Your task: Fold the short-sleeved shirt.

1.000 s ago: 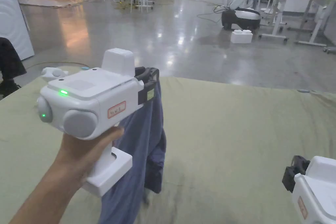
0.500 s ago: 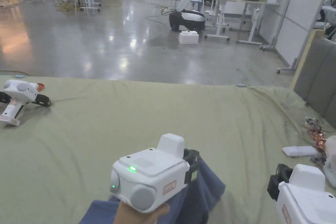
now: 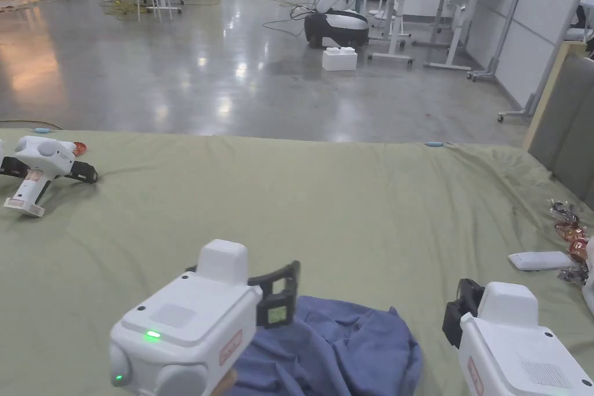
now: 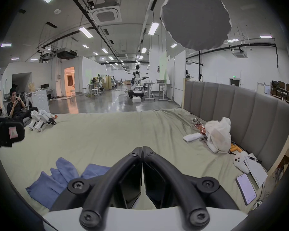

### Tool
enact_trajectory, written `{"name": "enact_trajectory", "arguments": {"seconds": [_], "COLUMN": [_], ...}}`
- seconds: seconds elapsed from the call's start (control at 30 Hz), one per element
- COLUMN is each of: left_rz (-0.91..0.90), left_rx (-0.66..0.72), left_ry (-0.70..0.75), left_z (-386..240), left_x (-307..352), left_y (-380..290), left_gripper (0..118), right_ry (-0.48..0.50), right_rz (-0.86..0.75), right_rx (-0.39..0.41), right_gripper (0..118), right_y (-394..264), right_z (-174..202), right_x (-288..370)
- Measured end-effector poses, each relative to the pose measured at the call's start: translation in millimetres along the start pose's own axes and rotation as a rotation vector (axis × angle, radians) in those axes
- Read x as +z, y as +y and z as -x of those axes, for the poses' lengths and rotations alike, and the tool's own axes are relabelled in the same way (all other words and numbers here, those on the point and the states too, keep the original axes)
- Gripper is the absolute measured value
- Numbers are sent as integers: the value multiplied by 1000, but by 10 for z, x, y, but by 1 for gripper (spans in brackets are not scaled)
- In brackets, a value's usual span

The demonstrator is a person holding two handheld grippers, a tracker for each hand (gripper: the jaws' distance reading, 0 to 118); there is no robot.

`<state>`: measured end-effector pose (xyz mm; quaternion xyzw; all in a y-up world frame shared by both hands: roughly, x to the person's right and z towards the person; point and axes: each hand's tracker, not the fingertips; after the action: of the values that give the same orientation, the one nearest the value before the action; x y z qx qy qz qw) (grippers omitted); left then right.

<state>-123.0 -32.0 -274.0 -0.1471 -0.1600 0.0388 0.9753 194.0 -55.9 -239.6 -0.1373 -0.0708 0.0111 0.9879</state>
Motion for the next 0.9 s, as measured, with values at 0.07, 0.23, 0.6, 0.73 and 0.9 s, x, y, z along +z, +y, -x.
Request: {"name": "enact_trajectory", "arguments": {"seconds": [0.07,0.23,0.6,0.73,0.9], "left_rz": [-35,-102,159,380,645], "left_rx": [-20,-47,94,195,242], "left_ry": [91,255,326,294,278], "left_z": [137,407,1064,1420,1590], "left_x": [127,369,449,229,20], "left_y": [14,21,-343,-730,-1161], "left_gripper": [59,1,0,0,13], "right_ry": [25,48,95,94,81], "right_rz": [-39,-109,-130,-92,-40], "right_rx": [12,41,49,59,68], "right_gripper": [0,0,0,0,0], "right_y": [56,142,142,66,-33], "right_z": [160,507,750,712,636], "right_x": [10,35,4,-26,-74]}}
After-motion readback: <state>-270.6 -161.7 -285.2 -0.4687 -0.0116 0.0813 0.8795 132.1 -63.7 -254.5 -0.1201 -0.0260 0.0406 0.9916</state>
